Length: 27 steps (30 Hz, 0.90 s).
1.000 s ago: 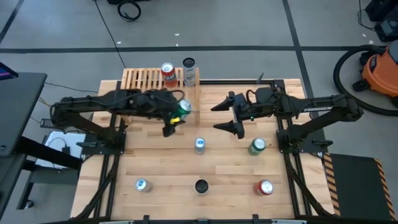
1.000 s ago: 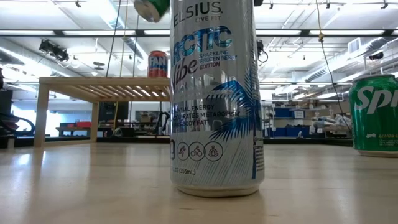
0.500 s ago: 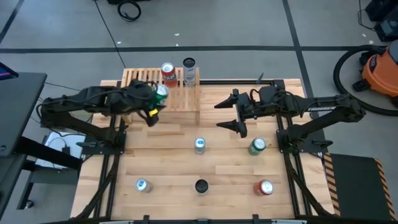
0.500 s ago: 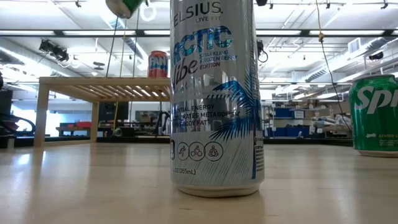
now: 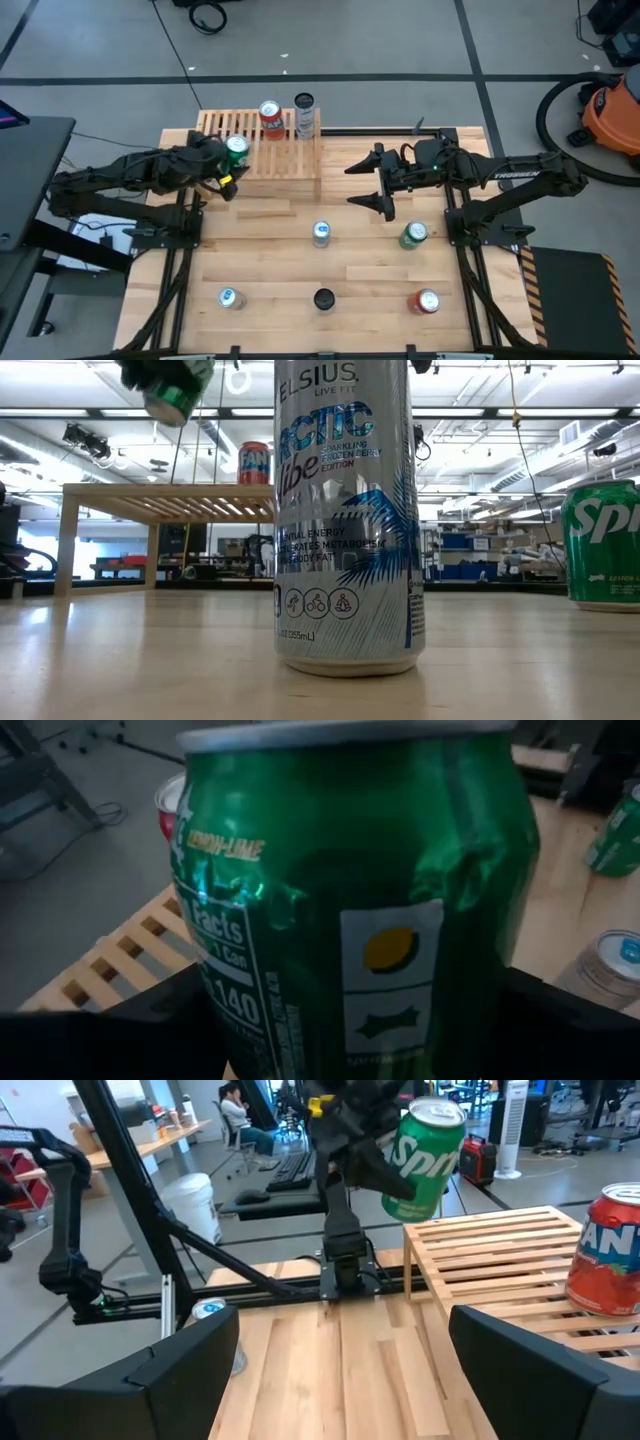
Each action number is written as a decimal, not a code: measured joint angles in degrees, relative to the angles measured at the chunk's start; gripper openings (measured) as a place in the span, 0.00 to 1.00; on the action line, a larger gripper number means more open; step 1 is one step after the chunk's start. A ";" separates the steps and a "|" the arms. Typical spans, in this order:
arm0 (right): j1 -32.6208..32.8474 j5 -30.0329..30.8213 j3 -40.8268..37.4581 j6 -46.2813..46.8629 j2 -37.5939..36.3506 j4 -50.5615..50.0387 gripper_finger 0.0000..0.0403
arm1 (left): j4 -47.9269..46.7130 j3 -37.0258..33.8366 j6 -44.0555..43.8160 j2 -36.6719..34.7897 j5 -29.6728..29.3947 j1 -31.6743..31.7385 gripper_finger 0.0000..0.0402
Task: Place canned beverage on shelf
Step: Put the top green soda can on the shelf
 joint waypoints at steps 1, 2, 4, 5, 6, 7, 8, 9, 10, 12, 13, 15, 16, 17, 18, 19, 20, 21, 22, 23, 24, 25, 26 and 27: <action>0.00 0.00 0.00 0.00 0.00 0.00 0.92 | 2.80 -2.29 0.70 -1.40 0.61 0.77 0.78; -0.02 0.02 0.00 0.02 0.00 0.00 0.92 | 5.89 -4.54 1.48 -2.89 1.31 1.52 0.78; -0.02 0.02 -0.02 0.02 0.00 -0.03 0.92 | 11.88 -9.10 2.58 -4.98 1.47 3.20 0.78; 0.00 0.02 -0.02 0.02 0.00 -0.02 0.92 | 15.35 -11.26 3.35 -5.93 1.46 3.99 0.78; 0.00 0.02 -0.02 0.02 0.00 -0.03 0.92 | 19.36 -13.67 3.65 -6.51 1.40 4.89 0.78; 0.00 0.02 -0.02 0.02 0.00 -0.01 0.92 | 23.10 -15.83 4.27 -6.80 0.98 5.84 0.78; 0.00 0.02 -0.02 0.02 0.00 0.00 0.92 | 26.86 -17.87 5.02 -7.00 0.92 6.60 0.78; 0.00 0.02 -0.02 0.03 0.00 -0.04 0.92 | 29.96 -19.72 5.61 -7.01 0.77 7.38 0.78; -0.02 0.04 -0.02 0.13 0.00 -0.04 0.92 | 33.16 -21.47 6.52 -6.96 0.67 8.14 0.78; 0.00 0.04 -0.02 0.22 0.00 -0.04 0.92 | 38.42 -24.54 8.13 -6.66 0.71 9.48 0.78; 0.00 0.02 -0.02 0.22 0.00 -0.05 0.92 | 40.80 -25.81 8.87 -6.56 0.80 9.98 0.78; 0.00 0.02 -0.02 0.22 0.00 -0.06 0.92 | 44.37 -27.74 10.47 -6.61 0.81 10.93 0.78; 0.02 0.02 -0.02 0.22 0.00 -0.07 0.92 | 45.94 -28.35 11.30 -6.61 0.86 11.43 0.78; 0.02 0.02 -0.02 0.22 0.00 -0.07 0.92 | 47.13 -28.89 12.21 -6.64 0.85 12.04 0.78; 0.03 0.02 -0.02 0.24 0.02 -0.07 0.92 | 48.41 -29.62 12.56 -6.69 0.80 12.69 0.78; 0.04 0.02 -0.02 0.24 0.02 -0.07 0.92 | 49.63 -30.40 12.93 -6.68 0.79 13.43 0.78; 0.04 0.02 -0.02 0.24 0.02 -0.07 0.92 | 50.76 -31.26 13.55 -6.64 0.80 14.24 0.78; 0.04 0.00 -0.02 0.28 0.02 -0.07 0.92 | 52.19 -32.20 13.95 -6.61 0.79 14.99 0.78; 0.04 0.02 -0.02 0.47 0.02 -0.07 0.92 | 53.21 -32.92 14.08 -6.61 0.79 15.81 0.78; 0.04 0.02 -0.02 0.59 0.02 -0.07 0.92 | 54.30 -33.59 14.09 -6.61 0.79 16.60 0.78; 0.04 0.00 -0.02 0.63 0.02 -0.07 0.92 | 55.05 -34.18 14.12 -6.64 0.81 17.31 0.78; 0.04 0.02 -0.02 0.63 0.02 -0.04 0.92 | 55.18 -34.61 14.14 -6.64 0.80 17.94 0.78; 0.04 0.02 -0.02 0.63 0.02 -0.06 0.92 | 55.14 -35.00 14.16 -6.61 0.86 18.52 0.78; 0.04 0.02 -0.02 0.64 0.02 -0.06 0.92 | 54.83 -35.19 14.24 -6.61 1.12 19.06 0.78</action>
